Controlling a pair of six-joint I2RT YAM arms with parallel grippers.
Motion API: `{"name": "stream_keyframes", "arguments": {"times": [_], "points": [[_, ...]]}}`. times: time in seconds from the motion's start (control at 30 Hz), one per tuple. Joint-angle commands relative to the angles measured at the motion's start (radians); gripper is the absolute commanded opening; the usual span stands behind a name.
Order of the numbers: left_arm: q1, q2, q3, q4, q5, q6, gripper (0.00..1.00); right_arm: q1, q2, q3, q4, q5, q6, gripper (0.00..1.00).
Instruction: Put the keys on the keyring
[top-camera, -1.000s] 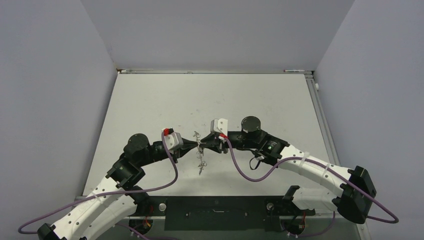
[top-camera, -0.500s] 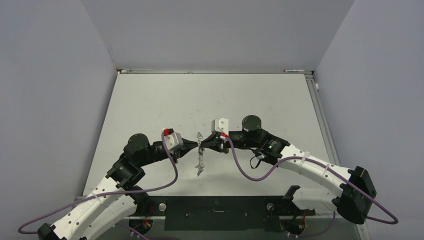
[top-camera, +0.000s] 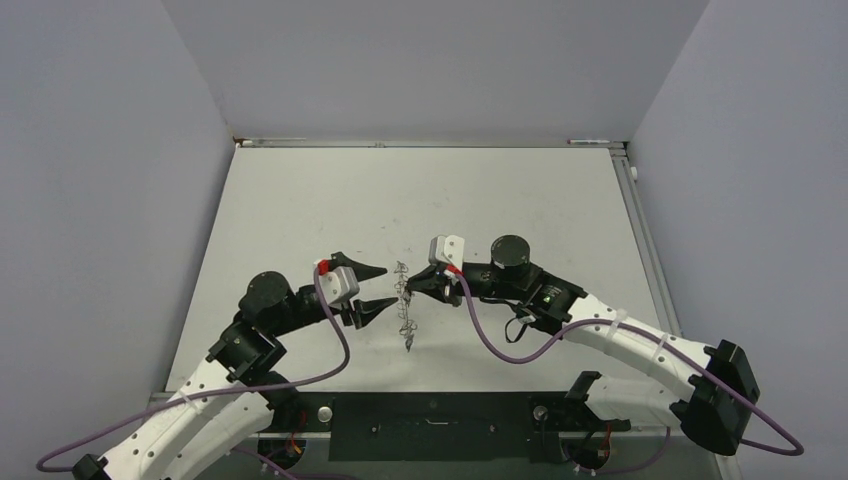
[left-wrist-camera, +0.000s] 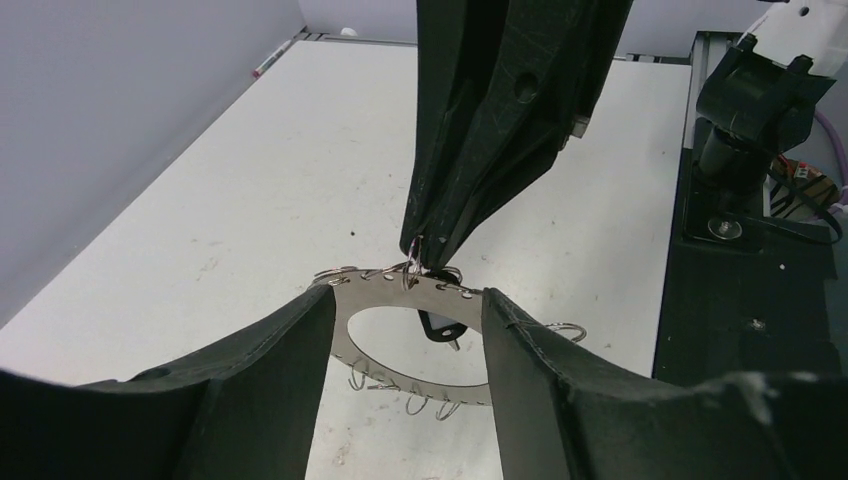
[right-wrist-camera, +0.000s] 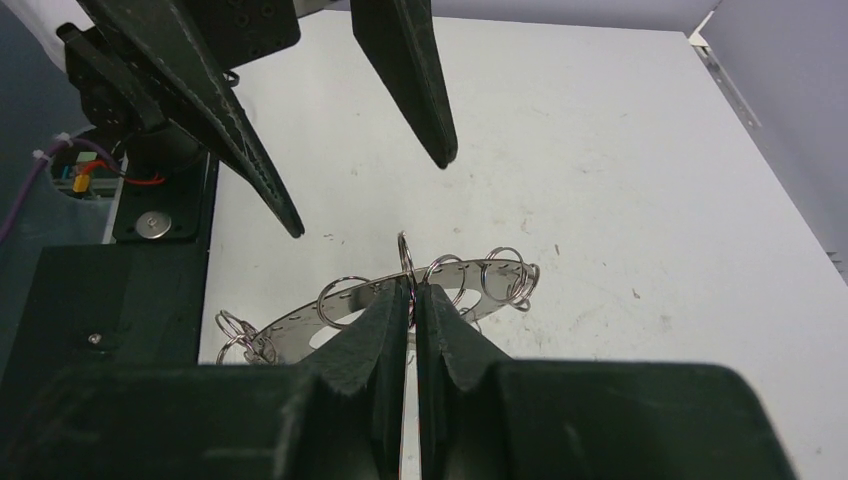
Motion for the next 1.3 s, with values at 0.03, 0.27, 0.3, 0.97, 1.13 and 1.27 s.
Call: {"name": "stream_keyframes", "arguments": {"times": [0.03,0.27,0.3,0.97,1.13,1.27], "points": [[-0.006,-0.039,0.004,0.099,-0.027,-0.052,0.60,-0.007,-0.085,-0.038,0.131,0.074,0.046,0.05],[-0.009,-0.028,0.021,0.122,0.019,-0.204,0.73,-0.008,-0.113,-0.050,0.098,0.091,0.043,0.05],[-0.010,-0.026,0.033,0.099,0.033,-0.191,0.73,-0.007,-0.120,-0.051,0.090,0.093,0.041,0.05],[-0.209,0.261,0.387,-0.504,-0.075,0.214,0.38,0.005,-0.099,0.051,-0.213,0.028,-0.074,0.05],[-0.236,0.255,0.345,-0.470,-0.076,0.256,0.35,0.009,-0.103,0.049,-0.223,-0.003,-0.074,0.05],[-0.241,0.261,0.333,-0.444,-0.123,0.260,0.33,0.016,-0.103,0.058,-0.233,-0.028,-0.075,0.05]]}}
